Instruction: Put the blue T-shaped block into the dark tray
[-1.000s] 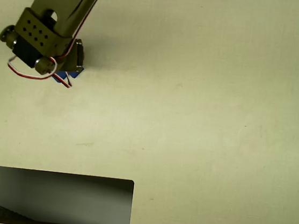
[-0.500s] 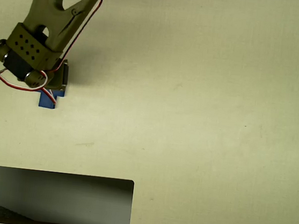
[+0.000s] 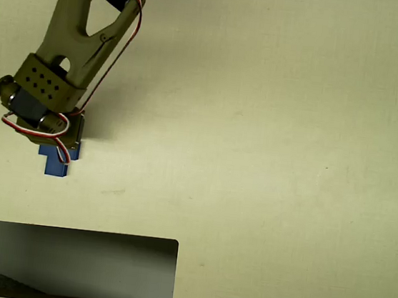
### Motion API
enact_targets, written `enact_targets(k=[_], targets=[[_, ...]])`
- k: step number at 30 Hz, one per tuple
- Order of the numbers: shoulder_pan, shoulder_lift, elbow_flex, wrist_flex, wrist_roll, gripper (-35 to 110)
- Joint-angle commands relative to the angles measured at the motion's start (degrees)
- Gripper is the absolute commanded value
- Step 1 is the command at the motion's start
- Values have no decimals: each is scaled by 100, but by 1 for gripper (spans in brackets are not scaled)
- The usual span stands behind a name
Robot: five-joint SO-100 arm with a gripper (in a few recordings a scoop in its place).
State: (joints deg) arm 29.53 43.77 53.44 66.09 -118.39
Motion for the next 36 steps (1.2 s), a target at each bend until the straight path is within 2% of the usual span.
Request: enact_targets(k=[1,5,11,28,36], targets=[[343,334,475,-343,-703,0],[694,185,439,-738,-1195,0],[747,-360,-229,-870,-1169,0],[-396,-571,-571,-949,264,0],[-1099,-1046,-1389,-967,1107,0]])
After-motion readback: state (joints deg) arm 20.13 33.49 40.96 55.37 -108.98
